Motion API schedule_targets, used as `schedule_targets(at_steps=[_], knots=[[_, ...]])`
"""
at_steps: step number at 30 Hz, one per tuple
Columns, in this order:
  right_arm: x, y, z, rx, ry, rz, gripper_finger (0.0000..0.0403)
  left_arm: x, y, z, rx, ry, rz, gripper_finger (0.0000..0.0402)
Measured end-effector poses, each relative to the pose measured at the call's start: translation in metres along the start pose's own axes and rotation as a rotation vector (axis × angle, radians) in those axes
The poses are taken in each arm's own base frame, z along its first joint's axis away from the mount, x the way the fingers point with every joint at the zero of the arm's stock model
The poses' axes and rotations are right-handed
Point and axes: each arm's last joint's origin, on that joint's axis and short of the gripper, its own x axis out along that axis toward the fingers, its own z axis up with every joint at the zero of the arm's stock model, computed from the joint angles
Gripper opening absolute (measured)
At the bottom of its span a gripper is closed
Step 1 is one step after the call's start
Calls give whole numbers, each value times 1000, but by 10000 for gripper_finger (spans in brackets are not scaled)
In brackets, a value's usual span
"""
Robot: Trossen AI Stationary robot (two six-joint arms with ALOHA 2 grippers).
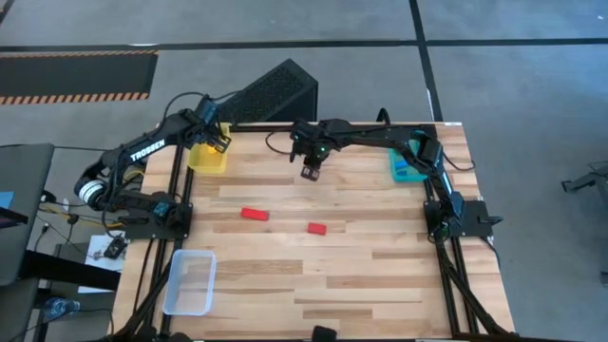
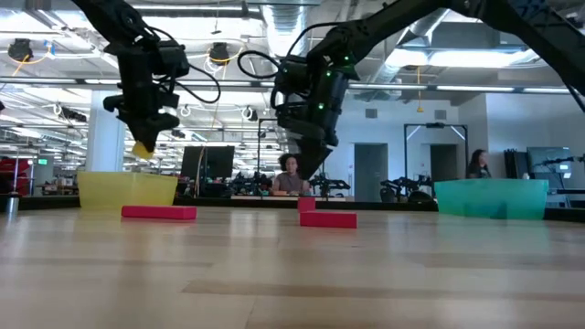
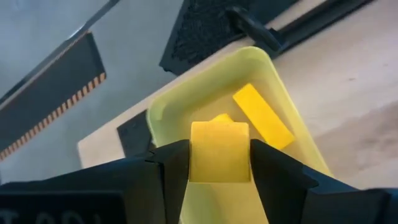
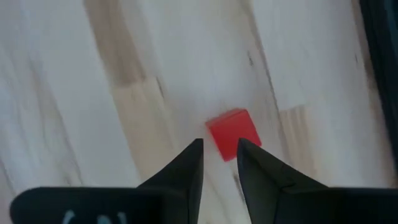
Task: Sort & place blocks by color
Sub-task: Put the yellow square wooden block into the yellow bin, then put the red square wooden block into the transparent bin
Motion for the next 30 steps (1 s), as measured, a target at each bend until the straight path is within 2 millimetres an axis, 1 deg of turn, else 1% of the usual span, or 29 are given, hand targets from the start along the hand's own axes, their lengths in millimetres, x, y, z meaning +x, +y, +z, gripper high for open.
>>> schedule_targets(at_steps=[3,7,10,12,14,17,21,25,30], knots=[[0,-5,-1,-122,8,-5,129,2,0,0,-6,9,-38,180],[1,-14,-2,-293,10,-14,137,11,4,-3,9,46,-142,226],[1,-18,-3,-409,12,-16,141,14,5,-7,29,76,-162,261],[1,-18,-3,-461,12,-17,144,14,5,-6,27,72,-179,278],[1,-22,-3,-465,7,-24,149,14,4,-7,17,77,-200,288],[4,-26,-5,-468,10,-25,159,12,3,-8,-2,93,-201,292],[8,-29,-9,-478,22,-21,177,10,-3,-7,-42,87,-209,287],[16,-27,-17,-509,50,-1,191,6,-11,-4,-94,62,-235,282],[26,-25,-27,-515,65,35,195,-2,-29,-1,-219,53,-404,281]])
